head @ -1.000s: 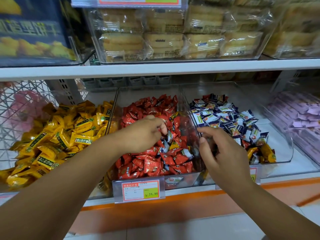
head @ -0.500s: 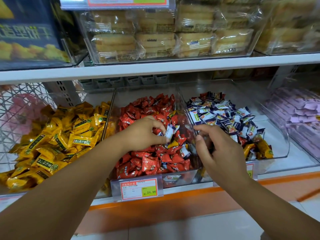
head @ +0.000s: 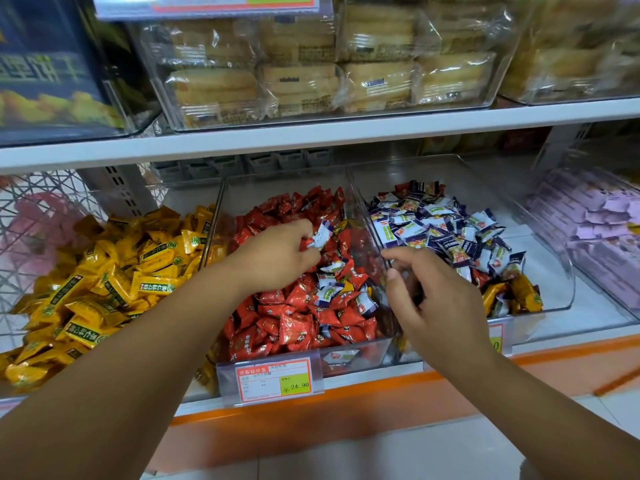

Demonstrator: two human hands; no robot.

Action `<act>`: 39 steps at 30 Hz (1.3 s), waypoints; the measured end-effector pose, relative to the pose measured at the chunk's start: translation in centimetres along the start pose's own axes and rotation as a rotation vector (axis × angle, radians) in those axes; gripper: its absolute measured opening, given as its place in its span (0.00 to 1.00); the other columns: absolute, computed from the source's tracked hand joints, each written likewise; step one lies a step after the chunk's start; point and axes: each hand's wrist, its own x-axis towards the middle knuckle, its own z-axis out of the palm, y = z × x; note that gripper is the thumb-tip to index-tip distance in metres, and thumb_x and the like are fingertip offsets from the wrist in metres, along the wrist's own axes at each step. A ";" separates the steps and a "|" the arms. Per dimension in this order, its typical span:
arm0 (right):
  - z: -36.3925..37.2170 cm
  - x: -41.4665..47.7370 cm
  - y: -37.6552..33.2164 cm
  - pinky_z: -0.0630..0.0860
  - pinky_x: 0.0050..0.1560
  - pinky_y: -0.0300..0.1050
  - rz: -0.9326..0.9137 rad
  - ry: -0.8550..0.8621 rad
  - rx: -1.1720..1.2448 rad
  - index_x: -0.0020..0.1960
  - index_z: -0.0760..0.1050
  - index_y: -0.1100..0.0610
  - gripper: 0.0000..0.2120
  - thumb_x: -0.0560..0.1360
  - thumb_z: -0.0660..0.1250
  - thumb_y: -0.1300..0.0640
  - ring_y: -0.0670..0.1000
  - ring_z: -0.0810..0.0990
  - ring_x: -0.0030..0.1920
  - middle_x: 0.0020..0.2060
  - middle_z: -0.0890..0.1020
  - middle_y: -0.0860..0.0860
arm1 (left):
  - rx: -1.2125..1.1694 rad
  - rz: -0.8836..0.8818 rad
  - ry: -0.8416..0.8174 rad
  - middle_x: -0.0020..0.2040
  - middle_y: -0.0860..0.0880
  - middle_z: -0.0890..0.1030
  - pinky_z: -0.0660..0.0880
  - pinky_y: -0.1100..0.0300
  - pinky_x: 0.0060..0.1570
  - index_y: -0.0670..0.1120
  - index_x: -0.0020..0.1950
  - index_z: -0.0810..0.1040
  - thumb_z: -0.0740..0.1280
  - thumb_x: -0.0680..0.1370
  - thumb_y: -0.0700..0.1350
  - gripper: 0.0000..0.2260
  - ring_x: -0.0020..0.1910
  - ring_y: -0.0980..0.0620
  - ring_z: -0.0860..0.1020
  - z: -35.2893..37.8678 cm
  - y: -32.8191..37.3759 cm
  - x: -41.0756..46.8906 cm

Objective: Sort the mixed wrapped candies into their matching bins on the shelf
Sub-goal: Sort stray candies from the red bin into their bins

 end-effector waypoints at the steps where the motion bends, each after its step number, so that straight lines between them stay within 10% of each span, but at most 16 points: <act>1: 0.0 0.0 0.0 0.63 0.32 0.24 0.000 -0.002 -0.001 0.58 0.76 0.51 0.13 0.78 0.58 0.50 0.36 0.70 0.34 0.37 0.71 0.36 | 0.069 0.023 -0.029 0.38 0.51 0.76 0.67 0.58 0.33 0.51 0.55 0.70 0.63 0.80 0.51 0.07 0.34 0.54 0.73 0.1 0.0 0.1; 10: 0.1 0.0 -0.1 0.64 0.33 0.24 -0.006 0.012 -0.018 0.58 0.77 0.52 0.14 0.78 0.58 0.51 0.39 0.69 0.37 0.37 0.71 0.37 | 0.117 0.061 -0.152 0.67 0.54 0.75 0.73 0.51 0.60 0.60 0.67 0.72 0.73 0.71 0.59 0.25 0.64 0.51 0.73 1.6 0.7 1.5; 29: 0.0 0.0 -0.1 0.63 0.36 0.21 -0.003 0.008 -0.005 0.58 0.77 0.53 0.14 0.78 0.58 0.51 0.39 0.69 0.36 0.38 0.72 0.37 | -0.328 0.117 0.005 0.50 0.55 0.83 0.76 0.57 0.54 0.53 0.58 0.80 0.69 0.77 0.53 0.11 0.49 0.56 0.81 -1.4 1.8 -0.8; 39: 0.0 0.0 0.0 0.62 0.34 0.24 0.004 -0.005 0.000 0.58 0.76 0.52 0.14 0.78 0.58 0.50 0.36 0.67 0.32 0.36 0.68 0.36 | -0.163 0.019 -0.112 0.55 0.58 0.79 0.68 0.68 0.50 0.58 0.56 0.80 0.77 0.70 0.49 0.16 0.54 0.61 0.76 -0.8 0.0 -1.3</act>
